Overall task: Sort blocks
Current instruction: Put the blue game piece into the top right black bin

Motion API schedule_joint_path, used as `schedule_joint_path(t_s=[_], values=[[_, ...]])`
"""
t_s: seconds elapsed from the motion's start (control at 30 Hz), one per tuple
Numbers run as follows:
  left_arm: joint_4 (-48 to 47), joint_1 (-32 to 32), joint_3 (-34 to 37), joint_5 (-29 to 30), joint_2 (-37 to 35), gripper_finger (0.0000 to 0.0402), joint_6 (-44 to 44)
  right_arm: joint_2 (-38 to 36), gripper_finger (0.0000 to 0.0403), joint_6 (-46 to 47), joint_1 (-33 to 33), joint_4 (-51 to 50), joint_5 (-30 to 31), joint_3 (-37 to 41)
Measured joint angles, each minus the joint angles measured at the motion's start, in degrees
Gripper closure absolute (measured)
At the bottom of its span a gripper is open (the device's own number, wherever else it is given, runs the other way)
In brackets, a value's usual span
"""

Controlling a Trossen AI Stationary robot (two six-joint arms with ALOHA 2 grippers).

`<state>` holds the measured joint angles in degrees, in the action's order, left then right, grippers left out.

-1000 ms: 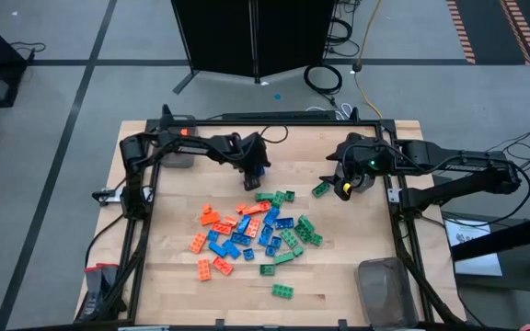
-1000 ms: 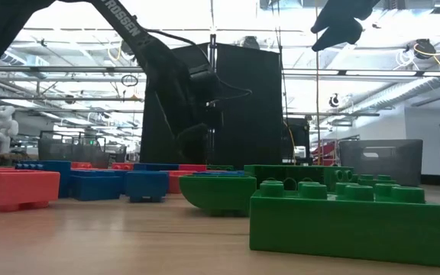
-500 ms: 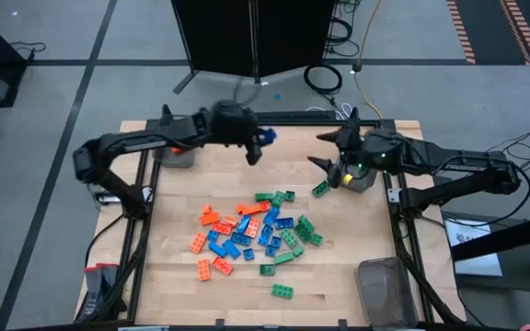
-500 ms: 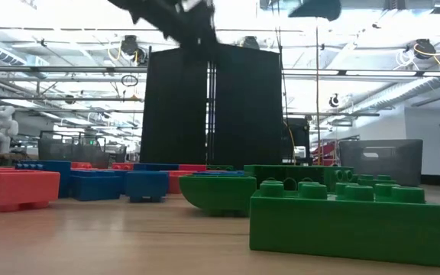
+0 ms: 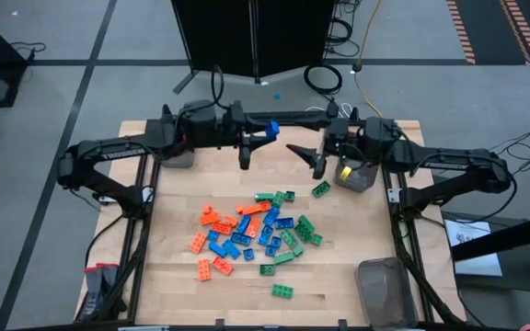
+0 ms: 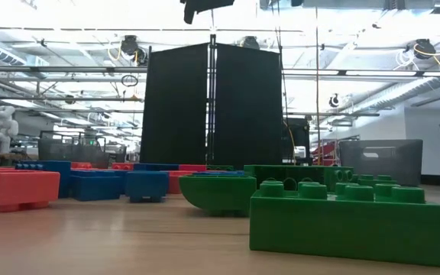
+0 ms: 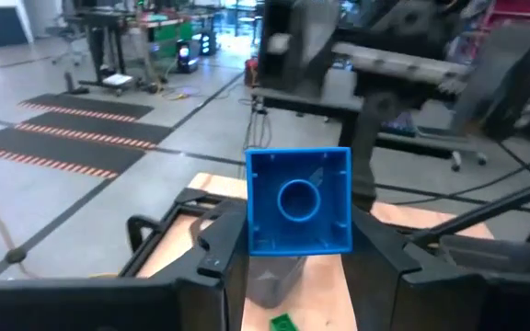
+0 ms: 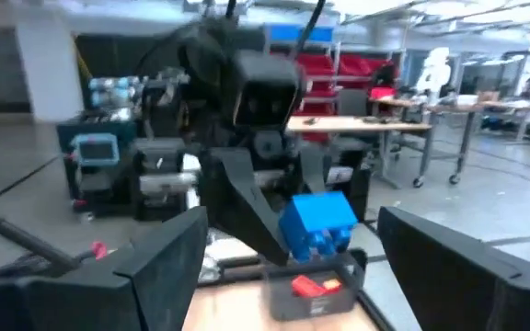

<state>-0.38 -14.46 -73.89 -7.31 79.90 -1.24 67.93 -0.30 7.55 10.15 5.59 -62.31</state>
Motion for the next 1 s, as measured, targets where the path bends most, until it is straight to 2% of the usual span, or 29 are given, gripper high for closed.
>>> schedule_joint_path(t_s=[0.33, 1.0], values=[[1.0, 2.4, 0.0, 0.3, 0.0, 0.0275, 0.5, 3.4, 0.0087, 0.2, 0.0, 4.7, -2.3, 0.0], [3.0, 5.2, 0.0, -0.9, 0.0, 0.0275, 1.6, 3.5, 0.0087, -2.2, 0.0, 6.0, -3.0, 0.0]])
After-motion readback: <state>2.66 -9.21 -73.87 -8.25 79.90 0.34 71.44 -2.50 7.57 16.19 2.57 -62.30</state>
